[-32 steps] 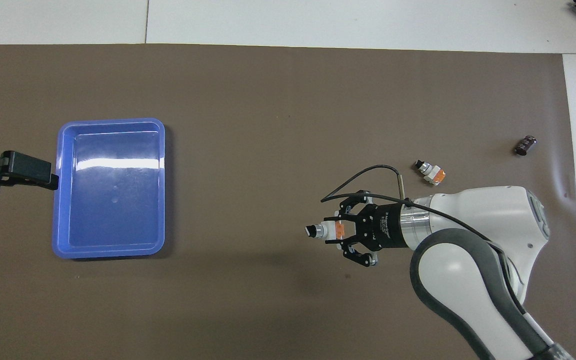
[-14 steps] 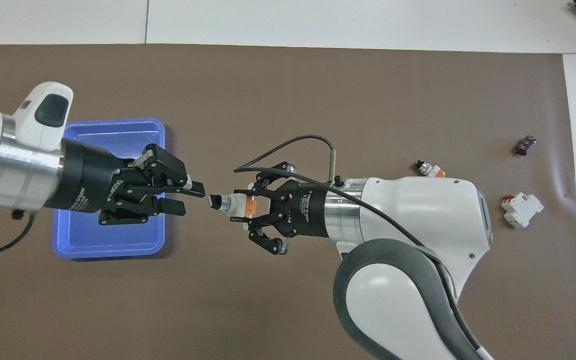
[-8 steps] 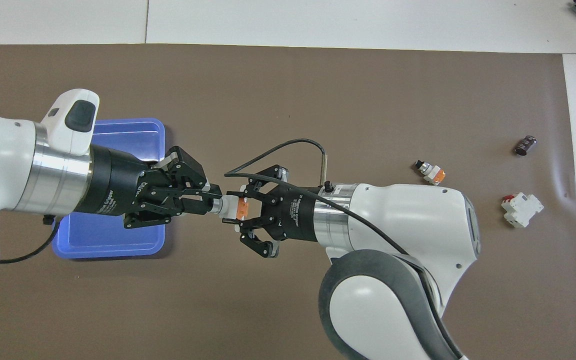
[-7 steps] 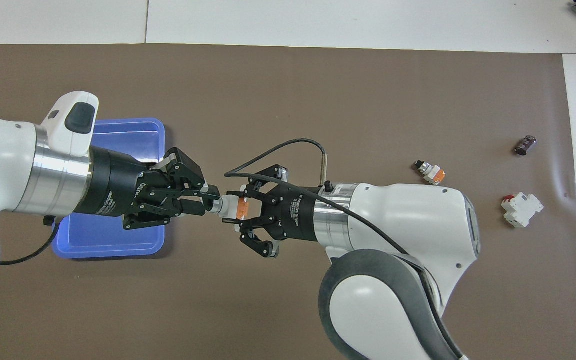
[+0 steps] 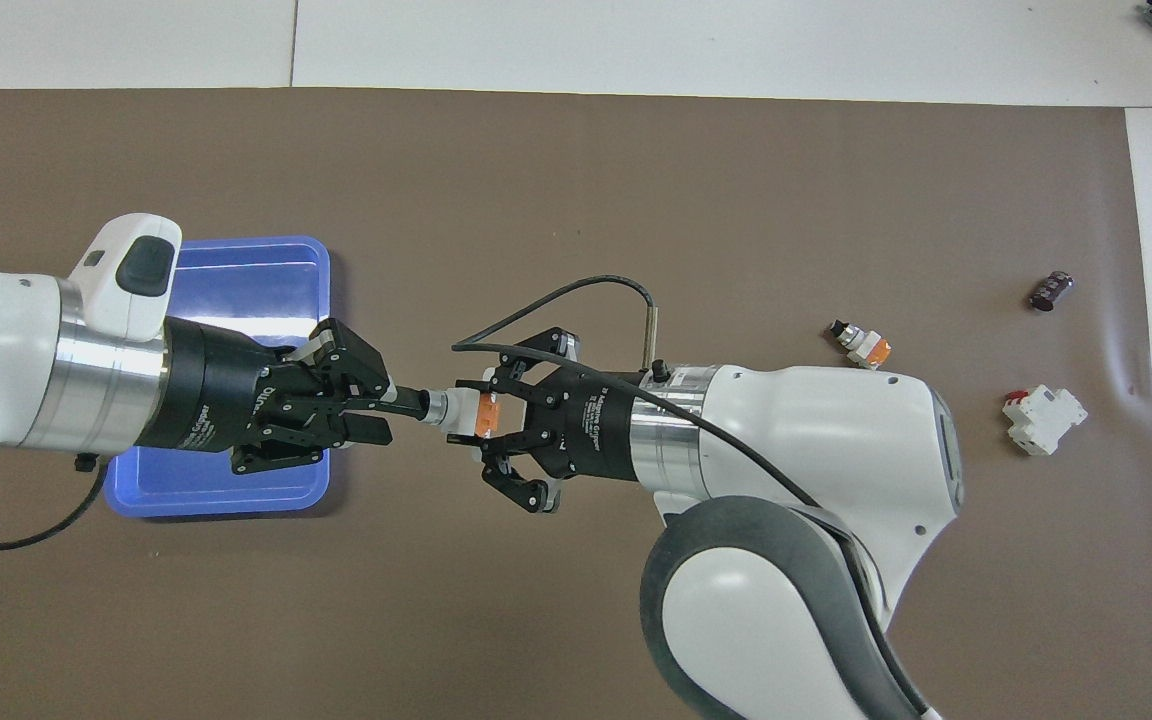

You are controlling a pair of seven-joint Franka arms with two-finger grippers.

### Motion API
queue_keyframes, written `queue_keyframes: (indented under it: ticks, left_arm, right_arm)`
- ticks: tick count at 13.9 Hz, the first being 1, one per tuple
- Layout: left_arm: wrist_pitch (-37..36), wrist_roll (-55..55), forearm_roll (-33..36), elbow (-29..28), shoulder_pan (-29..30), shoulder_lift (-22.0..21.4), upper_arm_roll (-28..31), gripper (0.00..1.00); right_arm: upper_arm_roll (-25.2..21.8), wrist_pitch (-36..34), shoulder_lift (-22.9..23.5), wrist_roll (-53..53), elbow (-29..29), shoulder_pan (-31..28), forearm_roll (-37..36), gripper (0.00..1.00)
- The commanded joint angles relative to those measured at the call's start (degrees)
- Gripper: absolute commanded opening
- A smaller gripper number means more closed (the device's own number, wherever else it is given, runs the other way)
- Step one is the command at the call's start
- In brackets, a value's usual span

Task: Turn and place switch with both arms
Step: 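Hold the switch with the right gripper while the left gripper aligns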

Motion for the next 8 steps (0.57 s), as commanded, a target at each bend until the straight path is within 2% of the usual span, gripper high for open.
queue_keyframes:
  ticks: [1,8]
  left_arm:
    - [3.1,2.2,-1.7,-3.9,0.4,-2.7,-0.1,0.37]
    - [6.1,2.3,-4.0,-3.9,-0.3,-2.4,-0.3,0.29]
  right_arm:
    - [0.2,0.2,0.5,0.6,0.7,-0.4,1.4,0.00]
    - [0.2,0.2,0.5,0.8,0.7,-0.4,1.3,0.00]
